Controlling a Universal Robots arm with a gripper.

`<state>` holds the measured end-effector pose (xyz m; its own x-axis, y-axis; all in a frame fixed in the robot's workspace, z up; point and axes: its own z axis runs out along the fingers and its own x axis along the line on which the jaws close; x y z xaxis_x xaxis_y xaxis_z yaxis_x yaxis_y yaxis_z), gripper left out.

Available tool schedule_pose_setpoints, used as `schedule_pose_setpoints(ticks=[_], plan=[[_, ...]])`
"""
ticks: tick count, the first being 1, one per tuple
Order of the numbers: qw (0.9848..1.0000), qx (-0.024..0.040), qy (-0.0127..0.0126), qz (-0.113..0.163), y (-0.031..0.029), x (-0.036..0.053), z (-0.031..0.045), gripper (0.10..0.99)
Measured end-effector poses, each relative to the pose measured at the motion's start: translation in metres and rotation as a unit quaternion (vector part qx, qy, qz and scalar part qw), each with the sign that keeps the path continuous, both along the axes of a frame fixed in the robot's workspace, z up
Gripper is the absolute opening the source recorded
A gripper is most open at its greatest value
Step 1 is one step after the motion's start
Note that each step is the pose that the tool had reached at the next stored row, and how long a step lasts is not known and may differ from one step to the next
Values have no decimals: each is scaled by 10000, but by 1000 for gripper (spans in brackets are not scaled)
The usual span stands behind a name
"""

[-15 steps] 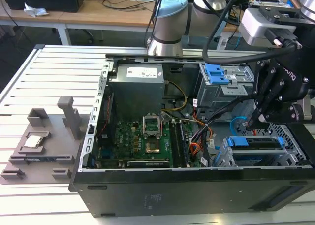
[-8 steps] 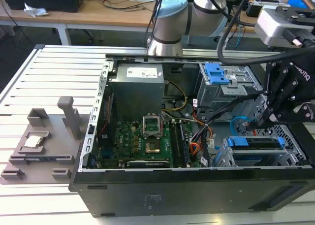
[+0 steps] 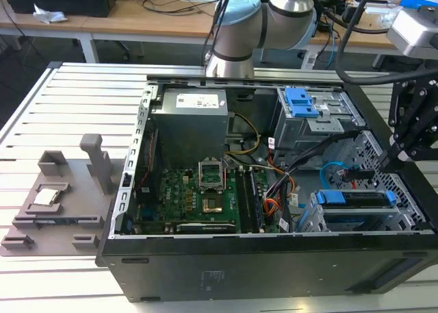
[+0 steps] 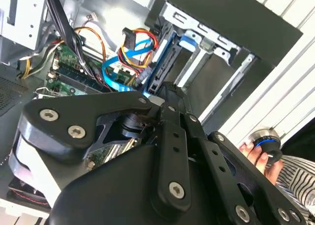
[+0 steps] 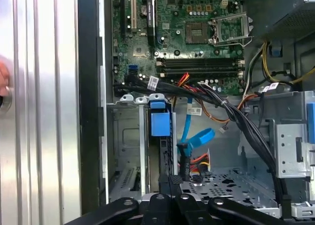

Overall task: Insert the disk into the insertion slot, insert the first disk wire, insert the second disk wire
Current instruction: 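Insert the first disk wire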

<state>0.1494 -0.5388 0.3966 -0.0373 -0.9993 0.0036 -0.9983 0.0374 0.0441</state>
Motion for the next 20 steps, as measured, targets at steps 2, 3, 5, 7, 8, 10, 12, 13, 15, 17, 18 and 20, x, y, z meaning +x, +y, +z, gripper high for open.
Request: schedule_pose_setpoints(ticks=[2,3,5,7,8,10,12,13,15,17,18,20], plan=[[10000,1,1,3,34,6,-31,106],[10000,1,1,3,37,6,-49,106],[10000,0,1,3,41,-10,-138,106],[10000,0,1,3,61,-46,-182,106],[10000,0,1,3,75,-47,-198,106],[10000,1,1,2,103,-47,-219,106],[10000,0,1,2,106,-47,-219,106],[10000,0,1,2,107,-47,-220,106],[10000,0,1,2,108,-47,-219,106],[10000,0,1,2,108,-47,-219,106],[10000,0,1,2,108,-47,-219,106],[10000,0,1,2,109,-47,-219,106]])
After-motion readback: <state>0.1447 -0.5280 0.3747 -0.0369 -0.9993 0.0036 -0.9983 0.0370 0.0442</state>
